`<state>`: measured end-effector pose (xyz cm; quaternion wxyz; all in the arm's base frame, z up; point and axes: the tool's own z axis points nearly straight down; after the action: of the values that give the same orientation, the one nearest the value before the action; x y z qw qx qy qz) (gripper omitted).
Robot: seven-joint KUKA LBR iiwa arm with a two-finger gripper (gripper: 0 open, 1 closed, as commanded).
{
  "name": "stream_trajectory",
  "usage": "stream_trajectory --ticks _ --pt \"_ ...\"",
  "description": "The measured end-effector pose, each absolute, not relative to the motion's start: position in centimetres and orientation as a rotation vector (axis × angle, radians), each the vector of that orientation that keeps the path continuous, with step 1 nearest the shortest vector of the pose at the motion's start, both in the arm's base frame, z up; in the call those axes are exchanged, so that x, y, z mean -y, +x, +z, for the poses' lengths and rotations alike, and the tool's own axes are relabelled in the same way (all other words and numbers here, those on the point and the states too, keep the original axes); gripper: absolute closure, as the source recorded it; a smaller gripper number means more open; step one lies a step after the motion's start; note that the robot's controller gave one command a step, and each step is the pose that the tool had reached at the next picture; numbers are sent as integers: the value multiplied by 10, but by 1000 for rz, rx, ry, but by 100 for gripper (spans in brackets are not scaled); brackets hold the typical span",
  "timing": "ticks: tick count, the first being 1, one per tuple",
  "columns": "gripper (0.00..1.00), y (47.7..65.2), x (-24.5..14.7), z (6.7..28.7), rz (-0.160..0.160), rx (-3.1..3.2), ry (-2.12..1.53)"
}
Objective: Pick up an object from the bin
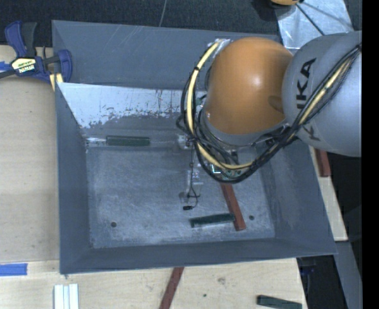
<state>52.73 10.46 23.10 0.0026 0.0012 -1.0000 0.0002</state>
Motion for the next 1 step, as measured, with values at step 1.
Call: stream_trajectory --ticks 1 --pt "0 529 -104 235 -2 3145 0"
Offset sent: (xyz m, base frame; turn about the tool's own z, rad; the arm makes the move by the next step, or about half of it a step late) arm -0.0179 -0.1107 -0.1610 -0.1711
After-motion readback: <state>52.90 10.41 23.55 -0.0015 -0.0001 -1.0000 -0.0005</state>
